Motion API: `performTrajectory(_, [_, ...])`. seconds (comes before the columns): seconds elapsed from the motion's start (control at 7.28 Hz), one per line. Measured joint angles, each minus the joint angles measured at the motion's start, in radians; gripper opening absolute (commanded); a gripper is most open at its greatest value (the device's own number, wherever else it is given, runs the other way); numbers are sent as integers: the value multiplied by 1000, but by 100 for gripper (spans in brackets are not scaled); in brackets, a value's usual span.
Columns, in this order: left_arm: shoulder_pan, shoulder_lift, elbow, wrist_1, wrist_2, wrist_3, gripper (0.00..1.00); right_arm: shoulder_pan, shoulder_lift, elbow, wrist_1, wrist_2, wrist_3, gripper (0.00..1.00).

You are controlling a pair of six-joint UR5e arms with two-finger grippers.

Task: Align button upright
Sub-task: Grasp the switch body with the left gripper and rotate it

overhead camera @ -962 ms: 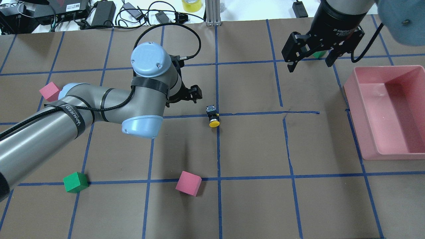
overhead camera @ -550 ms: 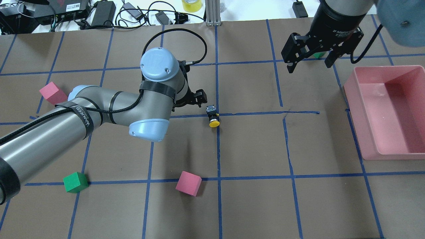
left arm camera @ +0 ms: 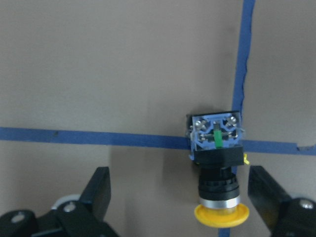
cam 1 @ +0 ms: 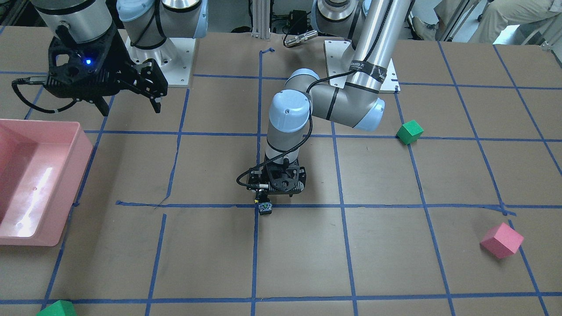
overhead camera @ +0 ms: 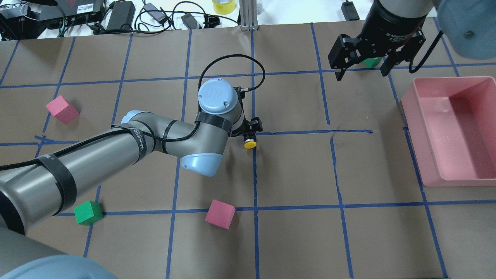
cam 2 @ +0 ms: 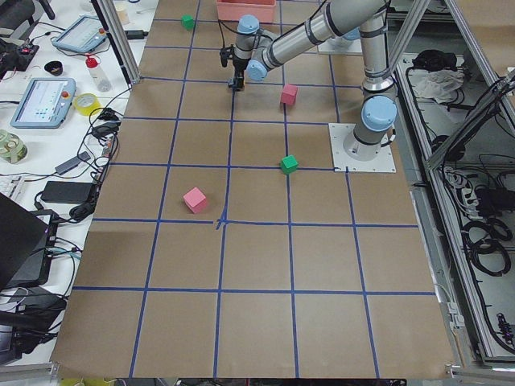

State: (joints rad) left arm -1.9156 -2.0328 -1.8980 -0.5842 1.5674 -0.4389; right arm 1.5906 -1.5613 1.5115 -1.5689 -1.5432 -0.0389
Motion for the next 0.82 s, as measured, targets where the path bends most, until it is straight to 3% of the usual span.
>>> performTrajectory(0.14, [-2,-13,1,8,-9,-5,93,1,-1,0,0,0,14,100])
performTrajectory(0.27, [-3,-24,1,15,-37,-24,79,1,-1,1,0,-1,20,100])
performTrajectory(0.41, [-3,-30,2,19,-69,-54,56,2,-1,1,0,-1,21,100])
performTrajectory(0.55, [-3,-33,2,18,-82,-67,12,2,-1,2,0,-1,22,100])
performTrajectory(0.69, [-3,-35,2,15,-88,-65,0,2,-2,5,0,-1,22,100])
performTrajectory(0.82, [-3,-35,2,11,-89,-59,0,2,-2,11,0,-1,21,100])
